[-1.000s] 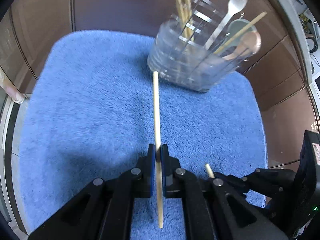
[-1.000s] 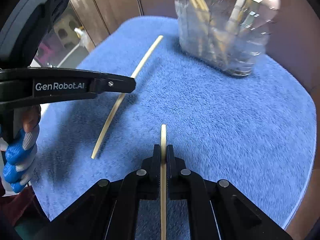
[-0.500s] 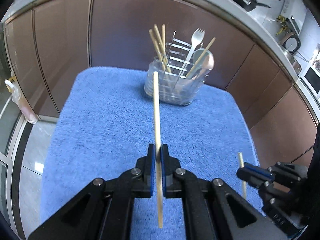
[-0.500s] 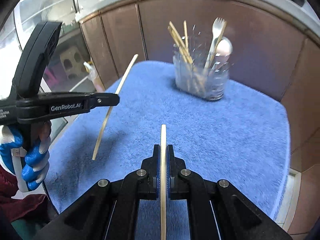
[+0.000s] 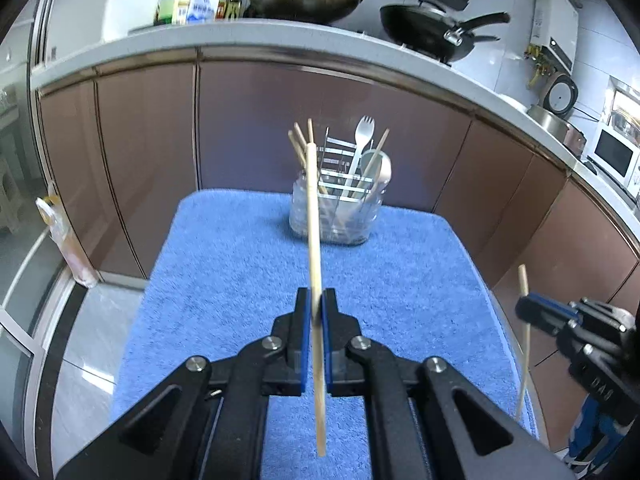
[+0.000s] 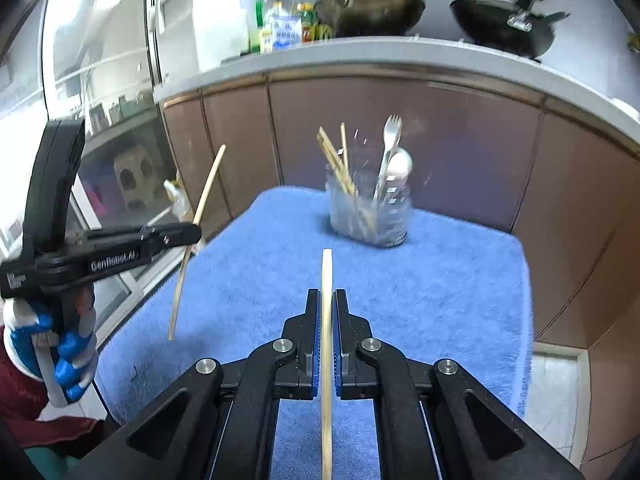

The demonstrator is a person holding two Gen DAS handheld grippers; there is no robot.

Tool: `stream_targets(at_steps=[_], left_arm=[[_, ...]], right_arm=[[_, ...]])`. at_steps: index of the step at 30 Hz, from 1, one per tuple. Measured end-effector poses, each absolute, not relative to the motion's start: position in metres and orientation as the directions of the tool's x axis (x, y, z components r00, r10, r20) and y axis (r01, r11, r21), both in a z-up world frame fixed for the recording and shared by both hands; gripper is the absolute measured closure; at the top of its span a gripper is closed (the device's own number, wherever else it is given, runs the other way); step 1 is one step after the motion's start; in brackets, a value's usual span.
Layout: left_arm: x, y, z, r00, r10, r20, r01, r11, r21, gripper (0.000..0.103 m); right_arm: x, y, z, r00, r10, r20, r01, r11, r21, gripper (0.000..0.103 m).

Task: Organize utensils
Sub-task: 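Lift both chopsticks over the holder and release them inside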

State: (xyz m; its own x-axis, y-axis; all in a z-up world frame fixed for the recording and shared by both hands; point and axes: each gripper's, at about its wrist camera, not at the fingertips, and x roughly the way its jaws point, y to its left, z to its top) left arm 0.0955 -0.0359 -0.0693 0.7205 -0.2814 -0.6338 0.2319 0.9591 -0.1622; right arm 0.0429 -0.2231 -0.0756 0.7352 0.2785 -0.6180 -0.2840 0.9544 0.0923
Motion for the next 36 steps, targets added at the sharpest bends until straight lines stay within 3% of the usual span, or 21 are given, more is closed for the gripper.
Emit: stream_targets(at_steps=[17,36], left_arm=[[0.058,-0.044,-0.037,0.839,-0.218,-0.498,0.231,0.972,-0.037,0.098],[0.086,-0.05,-0.049,0.855,-0.201,-0.478,0.224,0.974,-0.009,0.098]], right_arm=[[0.008,-0.234,-0.028,0.848,0.267,-0.459,-0.257,0.963,0.084,0.098],[0.045,-0.227,-0.03,0.845,0.327,-0.424,-0.305,0.945,0.121,0.098]])
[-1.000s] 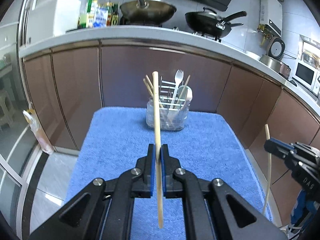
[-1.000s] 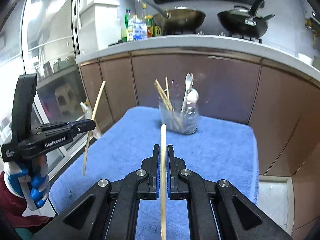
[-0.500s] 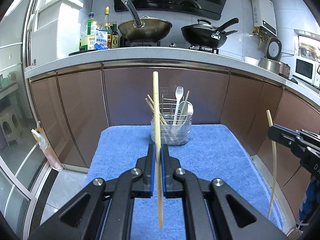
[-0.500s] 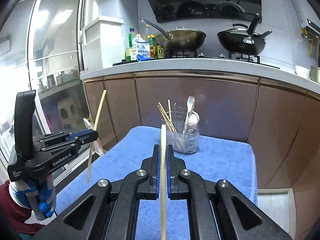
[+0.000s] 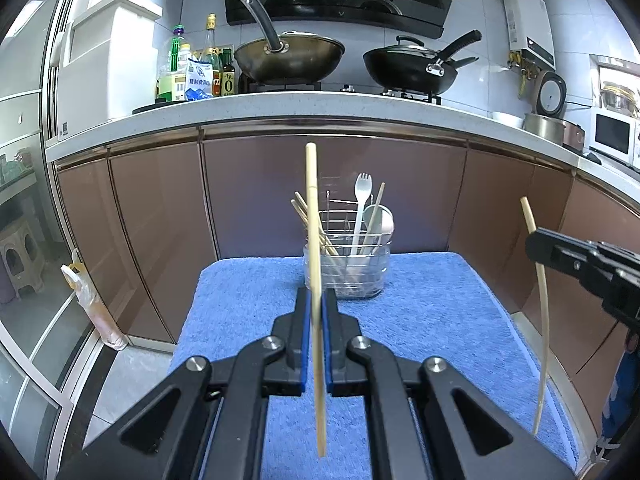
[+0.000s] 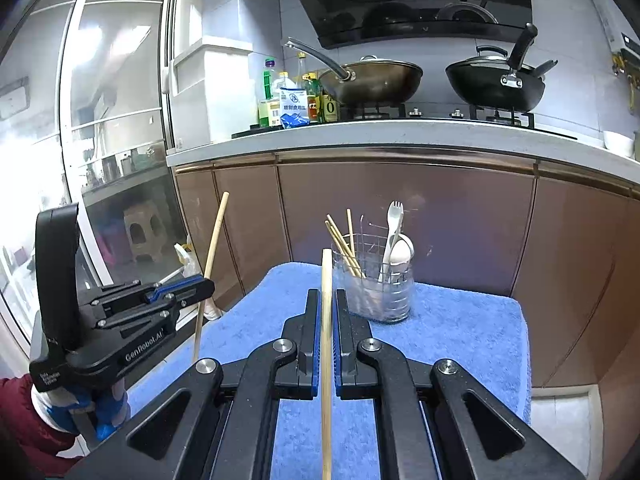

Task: Organize utensils
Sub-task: 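Lift both chopsticks over the holder and release them inside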

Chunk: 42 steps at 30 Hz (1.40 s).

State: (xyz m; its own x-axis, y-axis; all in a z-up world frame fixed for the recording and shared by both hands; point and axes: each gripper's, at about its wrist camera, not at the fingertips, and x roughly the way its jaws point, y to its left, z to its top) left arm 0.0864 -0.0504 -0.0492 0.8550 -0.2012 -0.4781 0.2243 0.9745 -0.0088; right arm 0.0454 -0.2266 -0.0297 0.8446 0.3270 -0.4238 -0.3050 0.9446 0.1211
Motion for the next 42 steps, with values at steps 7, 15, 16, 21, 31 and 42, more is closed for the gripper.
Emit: stream_targets(at_steps=[7,15,16,21,31,42], left_arm=[[0.113,-0.052,-0.058,0.85,-0.199,-0.489,0.221,0.975,-0.012,0.098],[0.164,-0.041,-0.049,0.851,-0.232,-0.471,0.223,0.972,-0.076,0.098],[0.173,-0.039,-0.045,0.853,-0.242,-0.462,0.223,0.97,-0.095,0.098],[0.21,-0.033,-0.025,0.863,-0.302,-0.404,0.244,0.951,-0.189,0.098],[0.294,-0.046,0.002,0.899,-0.374,-0.229,0.285,0.895,-0.343,0.098],[0.373,-0.084,-0.067,0.904,-0.317,-0.287,0.217,0.918,-0.331,0.098]], right_arm=[[0.075,-0.226,-0.031,0.844,0.344,-0.412,-0.314,0.939,0.141,0.098],[0.124,-0.221,-0.02,0.851,0.366,-0.376,-0.337,0.93,0.144,0.098],[0.132,-0.221,-0.016,0.855,0.371,-0.362,-0.341,0.929,0.146,0.098],[0.17,-0.218,0.002,0.879,0.387,-0.279,-0.36,0.922,0.143,0.098],[0.258,-0.213,0.009,0.909,0.402,-0.114,-0.379,0.908,0.18,0.098],[0.316,-0.222,-0.039,0.953,0.289,-0.085,-0.274,0.949,0.152,0.098]])
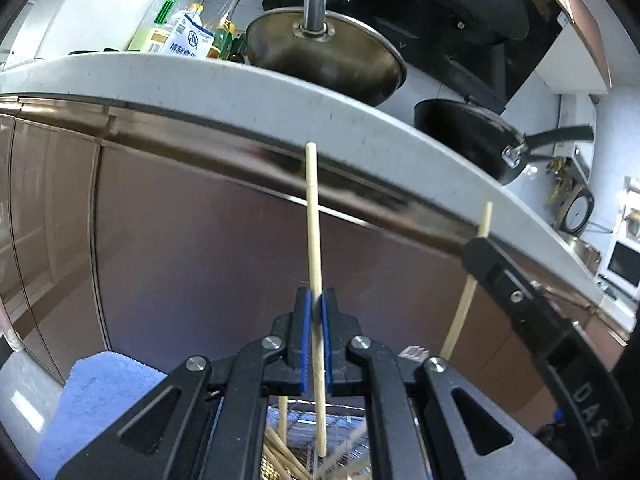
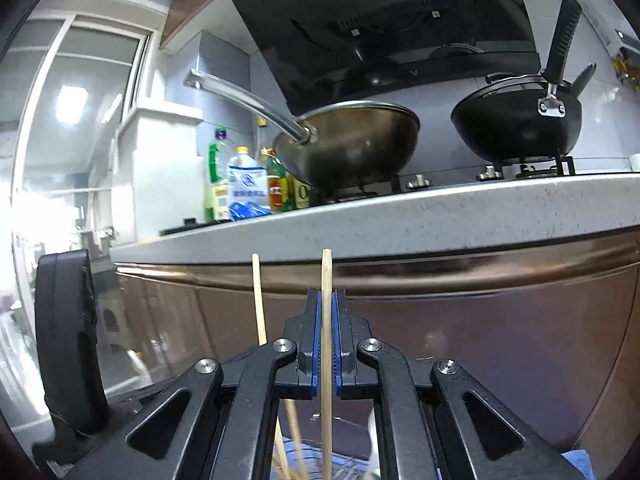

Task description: Organize utensils

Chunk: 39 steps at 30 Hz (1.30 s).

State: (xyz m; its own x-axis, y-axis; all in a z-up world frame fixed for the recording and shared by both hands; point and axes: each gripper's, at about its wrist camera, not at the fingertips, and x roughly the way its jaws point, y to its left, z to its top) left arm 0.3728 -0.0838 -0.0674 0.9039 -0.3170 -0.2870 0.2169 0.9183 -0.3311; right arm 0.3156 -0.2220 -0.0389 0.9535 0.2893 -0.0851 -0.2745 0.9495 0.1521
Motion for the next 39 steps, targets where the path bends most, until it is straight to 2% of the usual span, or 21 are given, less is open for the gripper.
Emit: stream_targets(at_steps=[7,14,17,19,21,23,28,30,39], left_arm=[[0.381,-0.096,-0.095,0.913,-0.287,-0.29,0.207,0.938,-0.277,0.098],[0.374,-0.091,-0.095,0.918,-0.276,-0.286,0.205,0.945,-0.256,0.096],[0.368,-0.087,-0.09,0.918,-0.275,-0.285,0.204,0.945,-0.256,0.093],[0.362,-0.085,-0.086,0.92,-0.271,-0.282,0.202,0.947,-0.252,0.083],[0.355,-0.081,-0.081,0.924,-0.263,-0.278,0.196,0.949,-0.246,0.078],[0.346,-0.077,-0.075,0.925,-0.258,-0.278,0.194,0.952,-0.238,0.077],[0.318,-0.07,-0.063,0.922,-0.237,-0.307,0.183,0.964,-0.194,0.067],[0.305,-0.066,-0.058,0.922,-0.225,-0.315,0.176,0.969,-0.176,0.066],[0.249,-0.052,-0.046,0.92,-0.174,-0.352,0.145,0.984,-0.108,0.052]], right_arm=[[0.323,-0.232,-0.065,0.96,0.256,-0.11,-0.239,0.96,0.147,0.098],[0.317,-0.237,-0.069,0.96,0.249,-0.128,-0.23,0.962,0.148,0.096],[0.312,-0.238,-0.066,0.961,0.242,-0.133,-0.224,0.964,0.143,0.086],[0.306,-0.24,-0.062,0.963,0.236,-0.131,-0.218,0.965,0.144,0.084],[0.298,-0.241,-0.057,0.965,0.23,-0.126,-0.211,0.967,0.145,0.079],[0.29,-0.243,-0.053,0.967,0.221,-0.125,-0.203,0.969,0.142,0.071],[0.267,-0.246,-0.043,0.969,0.199,-0.148,-0.179,0.974,0.14,0.065],[0.257,-0.248,-0.042,0.968,0.193,-0.162,-0.171,0.975,0.141,0.062],[0.202,-0.26,-0.047,0.958,0.14,-0.249,-0.111,0.986,0.126,0.036]])
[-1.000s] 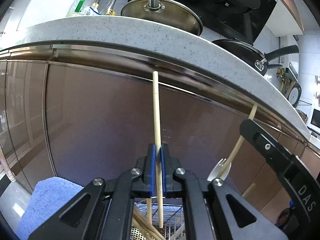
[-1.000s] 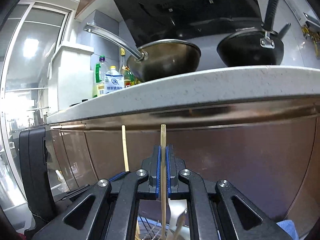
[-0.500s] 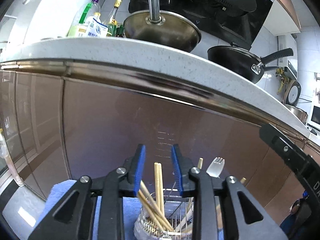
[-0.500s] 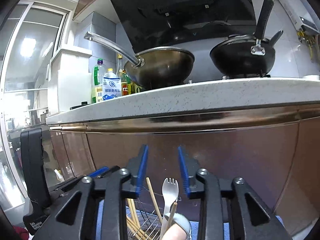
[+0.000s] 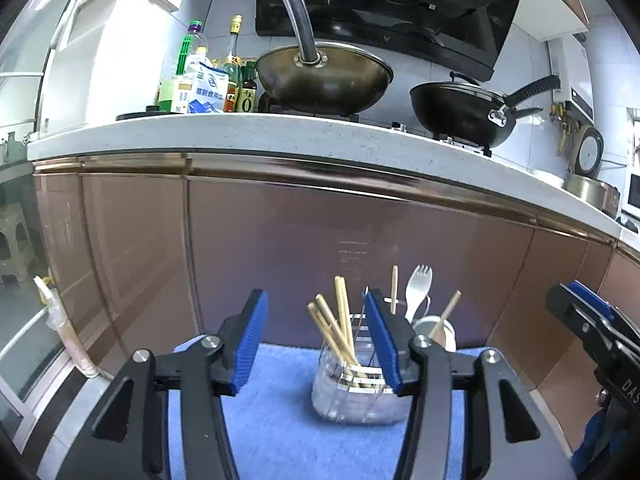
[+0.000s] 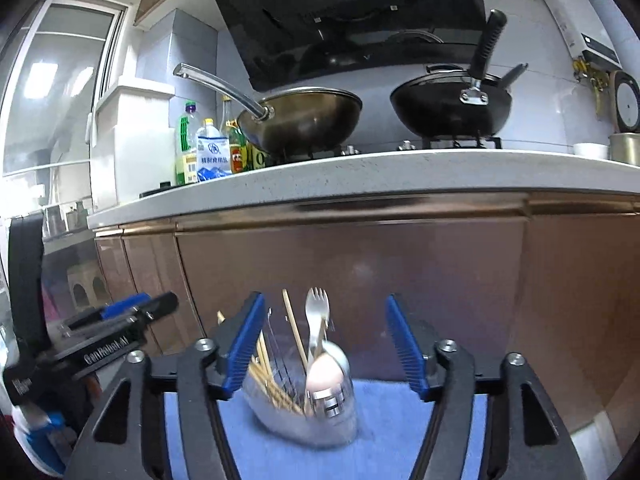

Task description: Organize utensils

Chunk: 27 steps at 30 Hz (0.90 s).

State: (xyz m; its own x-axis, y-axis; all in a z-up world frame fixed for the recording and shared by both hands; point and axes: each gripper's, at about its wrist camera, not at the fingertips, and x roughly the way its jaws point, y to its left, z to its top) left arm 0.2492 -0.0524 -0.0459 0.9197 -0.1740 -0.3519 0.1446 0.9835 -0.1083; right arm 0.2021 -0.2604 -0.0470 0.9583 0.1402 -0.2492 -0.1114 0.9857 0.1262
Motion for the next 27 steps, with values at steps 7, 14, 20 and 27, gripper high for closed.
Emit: stream_targets(at_steps=[7,14,20,27], left_arm=[[0.202,-0.045,-0.037,0.924,-0.13,-0.359,0.123,0.991,-0.044,0.046],[0.162,-0.031,-0.025,0.93,-0.092,-0.356,0.089,0.996,-0.025,0.044],[0.13,-0.015,-0.015,0.938,-0.055,-0.341,0.051,0.998,-0.022,0.042],[0.097,-0.002,-0.016,0.941,-0.001,-0.338,0.009,1.0,0.022,0.042]], right_arm=[[0.155,-0.267,-0.05,0.948,0.121,-0.295,-0.085,0.987,0.134,0.005],[0.117,-0.265,-0.057,0.938,0.095,-0.335,-0.067,0.993,0.093,0.0],[0.083,-0.265,-0.061,0.944,0.073,-0.322,-0.051,0.996,0.076,0.0],[0.049,-0.273,-0.068,0.934,0.069,-0.351,-0.031,0.993,0.112,0.0]])
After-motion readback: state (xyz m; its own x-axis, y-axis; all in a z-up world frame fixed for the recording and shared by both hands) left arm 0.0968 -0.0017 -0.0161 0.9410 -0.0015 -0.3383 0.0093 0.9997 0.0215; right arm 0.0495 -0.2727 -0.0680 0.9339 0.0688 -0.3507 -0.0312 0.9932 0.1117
